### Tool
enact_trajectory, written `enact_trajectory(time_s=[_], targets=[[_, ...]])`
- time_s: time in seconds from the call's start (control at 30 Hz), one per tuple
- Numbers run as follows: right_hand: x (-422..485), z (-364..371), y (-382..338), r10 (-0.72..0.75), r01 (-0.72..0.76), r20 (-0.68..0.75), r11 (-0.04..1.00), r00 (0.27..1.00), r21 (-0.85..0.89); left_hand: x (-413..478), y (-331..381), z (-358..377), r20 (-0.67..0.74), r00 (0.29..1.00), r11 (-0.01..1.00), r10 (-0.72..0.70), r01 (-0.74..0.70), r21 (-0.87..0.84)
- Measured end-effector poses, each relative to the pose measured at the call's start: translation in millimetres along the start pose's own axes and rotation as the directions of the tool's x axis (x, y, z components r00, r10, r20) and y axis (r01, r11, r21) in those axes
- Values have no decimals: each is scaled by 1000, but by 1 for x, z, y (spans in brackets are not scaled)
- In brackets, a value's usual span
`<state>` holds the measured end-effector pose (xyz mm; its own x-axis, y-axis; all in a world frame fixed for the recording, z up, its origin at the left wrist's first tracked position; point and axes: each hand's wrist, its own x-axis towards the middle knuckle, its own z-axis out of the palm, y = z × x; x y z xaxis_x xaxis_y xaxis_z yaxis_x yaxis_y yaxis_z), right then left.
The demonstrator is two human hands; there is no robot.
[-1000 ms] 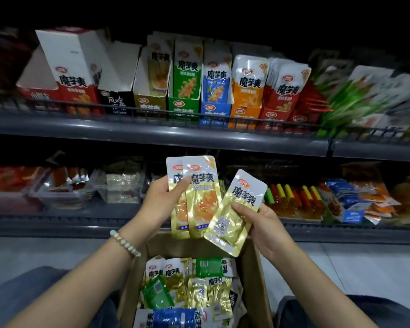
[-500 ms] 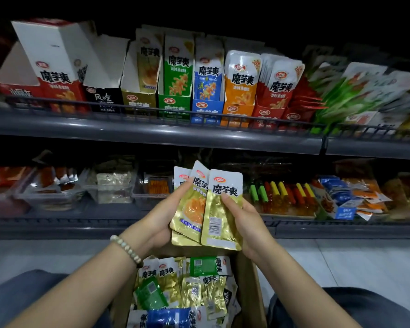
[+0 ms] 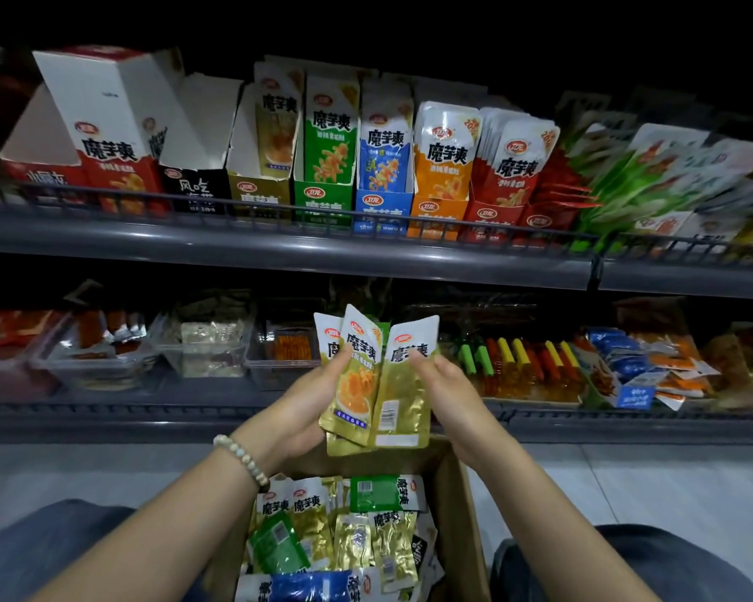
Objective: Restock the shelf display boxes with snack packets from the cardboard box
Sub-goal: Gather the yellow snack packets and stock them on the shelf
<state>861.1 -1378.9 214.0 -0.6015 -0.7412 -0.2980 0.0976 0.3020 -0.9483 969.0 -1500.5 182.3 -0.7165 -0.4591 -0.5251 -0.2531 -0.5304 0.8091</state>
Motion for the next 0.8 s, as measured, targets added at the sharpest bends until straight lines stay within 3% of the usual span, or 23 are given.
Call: enact_trajectory(time_s=[0.1, 0.27, 0.43, 0.5, 0.67, 0.8], targets=[[-2, 7, -1, 35, -31, 86, 998, 996, -51, 1, -4, 3, 70, 997, 999, -18, 15, 44], [0, 13, 3, 43, -48, 170, 998, 985, 27, 3, -3, 6, 111, 994, 1000, 0, -2, 21], [12, 12, 17, -117, 116, -10, 991, 993, -72, -1, -2, 7, 4, 995, 990, 101, -100, -104], [14, 12, 20, -95, 96, -59, 995, 994, 20, -2, -2, 6, -29, 988, 986, 150, -151, -64], [16, 18, 25, 66, -86, 75, 949, 995, 302, -4, 3, 7, -77, 968, 956, 240, -222, 192], [16, 16, 27, 154, -183, 98, 856, 983, 484, -7, 12, 5, -63, 986, 988, 155, -155, 18]])
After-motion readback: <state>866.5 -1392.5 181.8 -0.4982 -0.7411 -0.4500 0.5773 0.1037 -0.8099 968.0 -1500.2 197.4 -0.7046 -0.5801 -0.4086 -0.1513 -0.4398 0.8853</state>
